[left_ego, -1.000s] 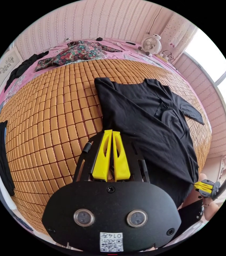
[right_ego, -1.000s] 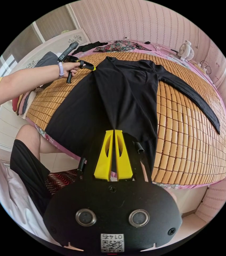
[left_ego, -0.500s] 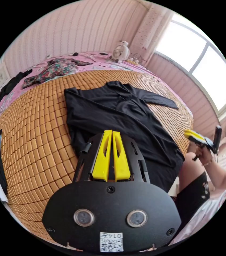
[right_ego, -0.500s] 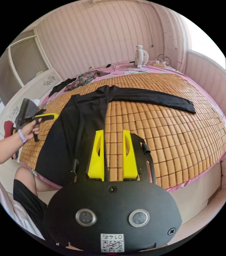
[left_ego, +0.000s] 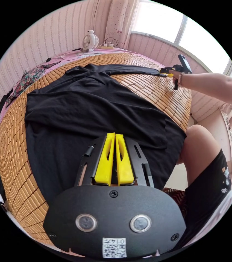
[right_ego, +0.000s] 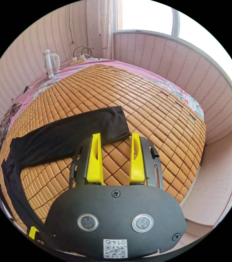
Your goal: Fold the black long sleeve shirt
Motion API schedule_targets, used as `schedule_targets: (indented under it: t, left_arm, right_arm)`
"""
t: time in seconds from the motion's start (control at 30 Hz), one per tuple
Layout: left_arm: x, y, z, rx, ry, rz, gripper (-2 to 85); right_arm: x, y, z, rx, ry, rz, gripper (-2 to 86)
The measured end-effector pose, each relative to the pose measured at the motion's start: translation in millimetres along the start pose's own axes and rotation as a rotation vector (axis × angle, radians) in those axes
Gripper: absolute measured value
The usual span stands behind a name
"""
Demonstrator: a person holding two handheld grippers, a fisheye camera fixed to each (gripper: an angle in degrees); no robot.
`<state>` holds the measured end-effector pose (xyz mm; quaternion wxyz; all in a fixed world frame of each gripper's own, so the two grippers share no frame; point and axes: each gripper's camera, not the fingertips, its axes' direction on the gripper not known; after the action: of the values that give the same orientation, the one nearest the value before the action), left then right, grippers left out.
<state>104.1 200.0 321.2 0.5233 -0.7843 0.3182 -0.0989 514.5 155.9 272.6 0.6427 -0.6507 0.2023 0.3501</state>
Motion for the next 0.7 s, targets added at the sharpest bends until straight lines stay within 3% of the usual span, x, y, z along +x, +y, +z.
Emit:
schedule_targets:
  t: [0.27, 0.37, 0.53, 0.7]
  left_arm:
    - [1, 7, 0, -0.003, -0.023, 0.007, -0.7]
    - [-4, 9, -2, -0.002, -0.011, -0.007, -0.7]
    - [-5, 11, -8, 0.011, -0.055, -0.060, -0.7]
    - [-43, 34, -48, 0.150, 0.116, -0.295, -0.7]
  right_arm:
    - [-5, -5, -1, 0.011, -0.056, -0.066, 1.7]
    - [-13, -3, -2, -0.005, -0.082, -0.113, 1.6]
    - [-33, -4, -59, 0.170, -0.455, -0.128, 1.4]
    - [-134, 60, -211, 0.445, -0.951, -0.653, 2.6]
